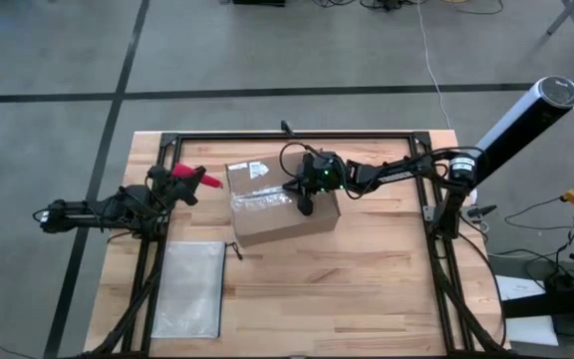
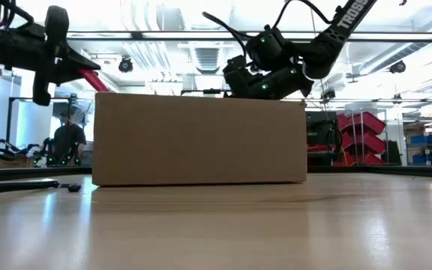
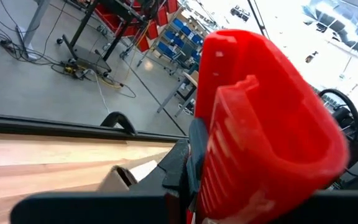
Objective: Unpack boxes
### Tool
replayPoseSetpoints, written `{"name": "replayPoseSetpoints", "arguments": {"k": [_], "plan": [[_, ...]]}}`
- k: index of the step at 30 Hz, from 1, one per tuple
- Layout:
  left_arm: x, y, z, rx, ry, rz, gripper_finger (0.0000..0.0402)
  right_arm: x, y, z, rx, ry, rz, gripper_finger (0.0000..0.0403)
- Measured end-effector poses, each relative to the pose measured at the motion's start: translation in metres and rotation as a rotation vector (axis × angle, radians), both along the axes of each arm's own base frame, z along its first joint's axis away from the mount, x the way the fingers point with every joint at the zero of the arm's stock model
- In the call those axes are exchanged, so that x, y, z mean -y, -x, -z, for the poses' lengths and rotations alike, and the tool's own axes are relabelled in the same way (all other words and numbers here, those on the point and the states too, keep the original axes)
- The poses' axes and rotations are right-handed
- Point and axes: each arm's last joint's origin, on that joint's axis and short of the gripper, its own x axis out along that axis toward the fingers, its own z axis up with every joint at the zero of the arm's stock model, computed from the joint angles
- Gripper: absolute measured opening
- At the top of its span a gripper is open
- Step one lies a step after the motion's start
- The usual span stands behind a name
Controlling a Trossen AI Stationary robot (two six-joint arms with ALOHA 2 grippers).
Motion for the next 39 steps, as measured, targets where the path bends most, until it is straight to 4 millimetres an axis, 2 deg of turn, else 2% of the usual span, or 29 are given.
{"name": "replayPoseSetpoints", "arguments": {"k": [6,14,27,32,39], "plan": [[0.000,0.000,-0.001,0.006,-0.001,0.000,0.0033,0.005,-0.007,-0.011,0.007,0.002,0.008,0.0000],[0.000,0.000,-0.001,-0.004,-0.012,0.000,0.0033,0.007,-0.014,-0.025,-0.074,-0.026,0.002,0.0000],[0.000,0.000,-0.001,-0.002,-0.019,-0.004,0.0033,0.005,-0.023,-0.043,-0.043,-0.003,-0.018,0.0000],[0.000,0.000,-0.002,-0.002,-0.019,-0.011,0.0033,0.000,-0.023,-0.049,-0.018,0.019,-0.037,0.0000],[0.000,0.000,-0.002,-0.003,-0.020,-0.011,0.0033,-0.010,-0.016,-0.073,0.059,0.065,-0.066,0.0000]]}}
